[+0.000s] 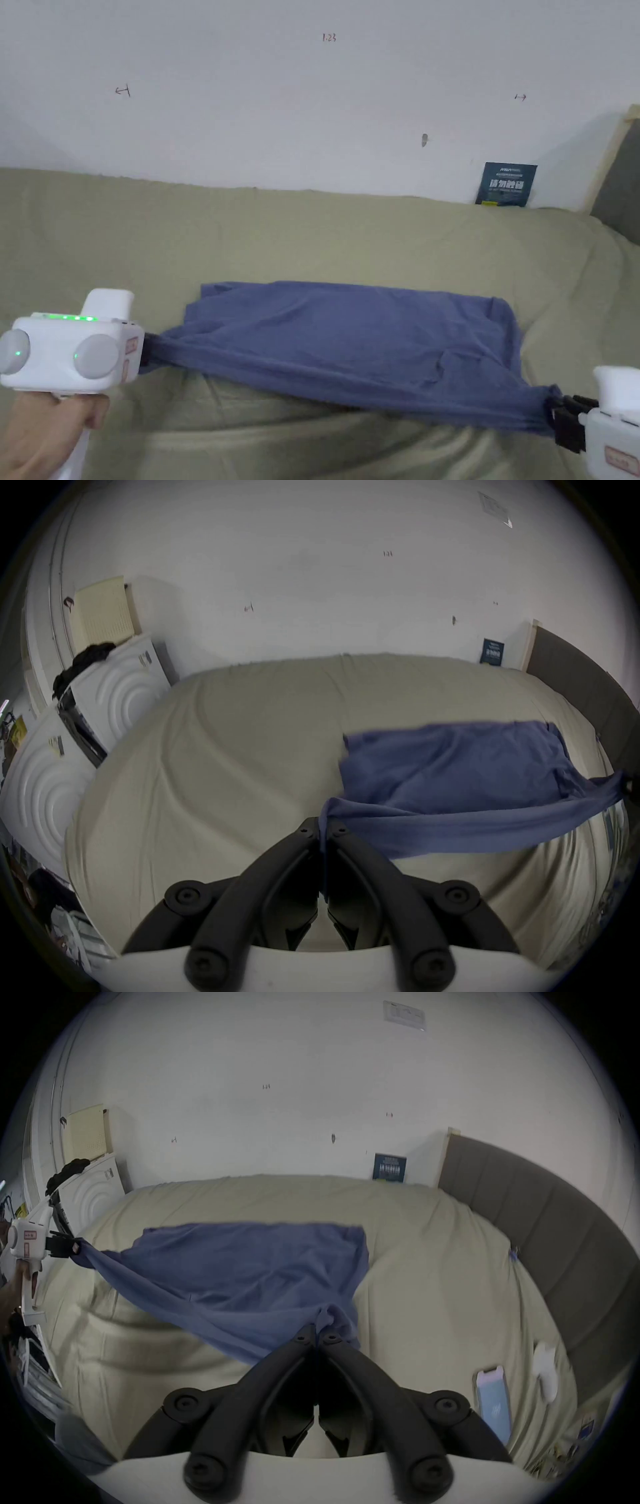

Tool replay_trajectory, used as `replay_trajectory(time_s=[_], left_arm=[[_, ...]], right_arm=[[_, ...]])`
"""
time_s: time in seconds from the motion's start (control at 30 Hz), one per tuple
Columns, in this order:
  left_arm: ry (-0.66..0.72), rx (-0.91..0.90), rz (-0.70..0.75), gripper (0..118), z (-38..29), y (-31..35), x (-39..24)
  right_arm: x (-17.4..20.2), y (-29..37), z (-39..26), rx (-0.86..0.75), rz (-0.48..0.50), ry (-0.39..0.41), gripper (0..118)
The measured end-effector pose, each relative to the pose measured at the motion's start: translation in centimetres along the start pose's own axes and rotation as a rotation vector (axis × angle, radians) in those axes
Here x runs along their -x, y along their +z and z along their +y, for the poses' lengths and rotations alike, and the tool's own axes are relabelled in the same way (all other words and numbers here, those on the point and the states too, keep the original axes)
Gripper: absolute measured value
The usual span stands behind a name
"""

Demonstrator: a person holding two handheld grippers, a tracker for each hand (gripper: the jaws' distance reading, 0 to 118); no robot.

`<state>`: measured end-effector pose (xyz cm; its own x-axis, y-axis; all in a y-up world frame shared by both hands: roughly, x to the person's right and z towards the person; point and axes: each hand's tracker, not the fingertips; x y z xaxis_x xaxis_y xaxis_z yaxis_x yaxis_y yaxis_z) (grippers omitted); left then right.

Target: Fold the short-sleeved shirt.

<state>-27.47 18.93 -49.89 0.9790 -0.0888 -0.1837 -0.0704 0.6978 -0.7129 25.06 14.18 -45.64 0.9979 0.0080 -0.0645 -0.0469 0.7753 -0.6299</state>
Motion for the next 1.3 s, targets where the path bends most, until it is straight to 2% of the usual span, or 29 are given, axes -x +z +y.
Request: replay_trajectory(time_s=[0.33,0.47,0.7,1.07,1.1,1.13,1.17,1.2,1.23,1.3], left_arm=[[0.016,0.088,-0.033,0,-10.8,5.6,3.5],[0.019,0.116,-0.054,0,-13.6,7.0,4.3],[0.081,0.131,-0.097,0,-16.0,9.4,5.0],[0.083,0.141,-0.114,0,-16.9,9.2,5.6],[0.085,0.131,-0.142,11,-16.9,9.8,5.5],[0.083,0.135,-0.139,46,-16.8,9.9,5.5],[0.084,0.144,-0.14,100,-16.7,9.8,5.4],[0.089,0.154,-0.144,117,-16.7,9.9,5.6],[0.101,0.102,-0.137,113,-17.1,10.6,5.8],[0.089,0.075,-0.126,114,-16.8,11.5,5.6]], right_arm=[[1.2,6.3,-7.6,0.08,0.03,0.046,1],[0.5,7.8,-9.7,0.102,0.033,0.039,1],[-0.8,8.7,-12.2,0.151,0.036,-0.009,1],[-1.2,7.0,-13.4,0.216,0.037,-0.06,3],[-1.1,7.2,-13.3,0.209,0.025,-0.074,16],[-0.9,7.5,-13.0,0.201,-0.004,-0.095,47],[-0.9,7.7,-12.8,0.203,-0.025,-0.118,87],[-0.8,8.0,-12.7,0.192,0.002,-0.145,118],[-0.5,8.8,-12.5,0.131,0.009,-0.194,117],[-1.3,8.2,-12.5,0.147,0.003,-0.162,117]])
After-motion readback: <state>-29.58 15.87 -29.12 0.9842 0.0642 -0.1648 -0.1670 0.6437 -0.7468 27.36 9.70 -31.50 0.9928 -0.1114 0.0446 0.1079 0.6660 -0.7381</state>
